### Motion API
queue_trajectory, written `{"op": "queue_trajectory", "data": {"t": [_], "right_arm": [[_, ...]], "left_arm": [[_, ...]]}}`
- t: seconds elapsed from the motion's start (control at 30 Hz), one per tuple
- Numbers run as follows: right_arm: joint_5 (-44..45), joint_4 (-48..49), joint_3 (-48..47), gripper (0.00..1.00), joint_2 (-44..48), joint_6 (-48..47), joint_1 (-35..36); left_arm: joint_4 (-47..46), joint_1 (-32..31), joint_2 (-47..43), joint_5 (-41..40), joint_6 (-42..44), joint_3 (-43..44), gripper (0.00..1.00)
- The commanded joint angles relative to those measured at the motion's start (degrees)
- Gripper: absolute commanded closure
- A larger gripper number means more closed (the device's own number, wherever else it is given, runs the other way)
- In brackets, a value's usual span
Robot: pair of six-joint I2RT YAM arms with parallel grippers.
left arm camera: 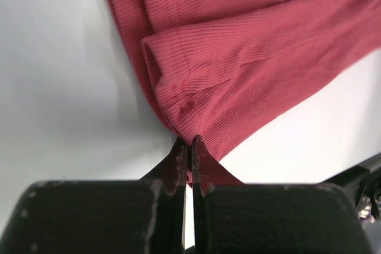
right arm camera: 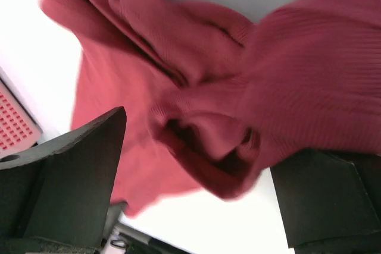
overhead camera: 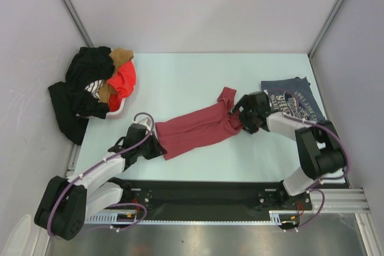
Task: Fold and stack the tank tops
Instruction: Fold the tank top
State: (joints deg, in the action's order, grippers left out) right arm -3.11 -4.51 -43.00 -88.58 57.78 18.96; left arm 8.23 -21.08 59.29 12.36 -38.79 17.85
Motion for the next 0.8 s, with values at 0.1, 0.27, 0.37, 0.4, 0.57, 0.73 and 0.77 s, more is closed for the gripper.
{"op": "queue_trajectory", "data": {"t": [0.1, 0.27, 0.37, 0.4, 0.57, 0.73, 0.77], "right_arm": [[2.0, 6.2, -15.2, 0.0, -16.3, -7.2, 0.3], [-1.5, 2.7, -31.9, 0.0, -29.0, -13.6, -0.2], [-3.3, -0.1, -40.7, 0.0, -36.8, -14.8, -1.7], [-5.9, 0.7, -41.7, 0.0, -39.0, -14.9, -2.3], [-12.9, 6.6, -43.8, 0.17, -41.7, -13.7, -5.6], [-15.3, 1.8, -45.8, 0.18, -42.5, -17.3, -5.5], [-14.1, 0.3, -46.4, 0.16, -43.0, -18.5, -5.2]], "left_arm": [[1.7, -3.9, -4.3, 1.4, -4.3, -2.0, 1.0], [-0.6, -7.4, -4.9, 1.7, -8.3, -3.8, 1.0], [-2.5, -11.1, -5.4, 0.0, -11.2, -5.3, 1.0], [-4.3, -12.1, -5.5, -0.4, -13.4, -5.7, 1.0], [-7.6, -21.5, -6.6, -7.5, -22.8, -7.2, 1.0], [-8.1, -26.1, -7.7, -11.3, -26.9, -7.7, 0.99], [-8.0, -26.2, -7.1, -11.3, -26.9, -7.5, 1.0]]}}
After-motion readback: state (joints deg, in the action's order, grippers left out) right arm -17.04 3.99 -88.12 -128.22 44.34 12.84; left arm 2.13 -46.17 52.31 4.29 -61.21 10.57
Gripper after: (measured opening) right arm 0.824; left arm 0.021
